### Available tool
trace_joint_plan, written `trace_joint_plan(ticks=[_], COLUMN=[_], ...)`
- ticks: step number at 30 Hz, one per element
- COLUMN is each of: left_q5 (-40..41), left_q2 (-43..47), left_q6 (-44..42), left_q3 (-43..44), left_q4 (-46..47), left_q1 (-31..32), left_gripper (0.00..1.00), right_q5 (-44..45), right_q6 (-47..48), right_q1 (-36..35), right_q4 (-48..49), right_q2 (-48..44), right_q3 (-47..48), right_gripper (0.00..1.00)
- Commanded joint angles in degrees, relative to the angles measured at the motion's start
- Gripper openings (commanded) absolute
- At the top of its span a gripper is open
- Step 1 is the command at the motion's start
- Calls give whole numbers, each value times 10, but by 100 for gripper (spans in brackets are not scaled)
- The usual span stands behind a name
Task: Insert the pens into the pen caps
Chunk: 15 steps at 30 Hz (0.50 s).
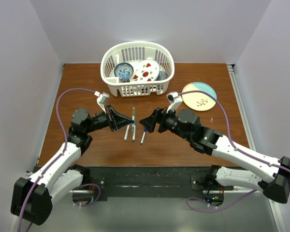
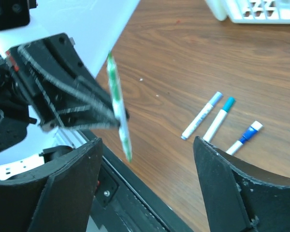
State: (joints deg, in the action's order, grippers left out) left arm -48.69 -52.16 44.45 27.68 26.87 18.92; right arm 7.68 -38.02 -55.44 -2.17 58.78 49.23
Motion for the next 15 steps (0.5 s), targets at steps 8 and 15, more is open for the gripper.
trace_joint_plan(ticks=[8,15], left_q5=[-70,-83], left_q2=[4,-8], left_q6=[29,35], left_q3=[1,9], left_q4=[98,114], left_q1=[24,35], left_gripper=[0,0], right_q5=[-50,-53], right_q6=[8,16], right_q1=[1,1], right_q4=[114,124], right_q2=[41,62], right_q3=[51,54], right_gripper=[72,50])
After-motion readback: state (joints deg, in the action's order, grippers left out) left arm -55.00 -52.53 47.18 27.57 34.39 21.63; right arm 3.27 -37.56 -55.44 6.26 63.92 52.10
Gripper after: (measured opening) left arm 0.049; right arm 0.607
